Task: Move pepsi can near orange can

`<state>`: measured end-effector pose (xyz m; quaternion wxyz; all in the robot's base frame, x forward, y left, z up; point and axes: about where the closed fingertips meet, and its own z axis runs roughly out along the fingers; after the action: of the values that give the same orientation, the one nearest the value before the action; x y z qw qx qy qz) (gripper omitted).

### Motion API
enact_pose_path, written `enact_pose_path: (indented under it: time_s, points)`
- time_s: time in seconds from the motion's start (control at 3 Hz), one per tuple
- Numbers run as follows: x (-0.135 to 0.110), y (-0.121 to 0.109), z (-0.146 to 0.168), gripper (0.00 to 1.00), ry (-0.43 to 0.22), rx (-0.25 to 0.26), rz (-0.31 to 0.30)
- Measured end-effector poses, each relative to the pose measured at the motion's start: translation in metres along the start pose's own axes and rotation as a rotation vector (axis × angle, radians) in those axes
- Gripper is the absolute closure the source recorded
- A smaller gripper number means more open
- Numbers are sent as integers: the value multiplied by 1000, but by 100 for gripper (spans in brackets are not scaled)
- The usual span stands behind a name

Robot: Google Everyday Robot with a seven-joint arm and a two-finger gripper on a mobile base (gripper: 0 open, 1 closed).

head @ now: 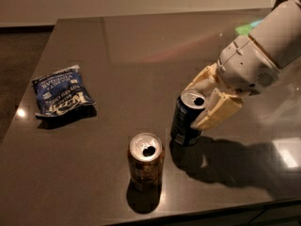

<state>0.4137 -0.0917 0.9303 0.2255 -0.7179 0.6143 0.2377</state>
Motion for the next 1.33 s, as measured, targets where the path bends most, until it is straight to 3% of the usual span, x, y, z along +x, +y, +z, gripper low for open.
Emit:
enact_pose_path:
  time_s: [0.67,1.33]
  points:
    - [-10,29,19,100,-5,-57,-107]
    - [-14,39,31,58,7,-90,-159]
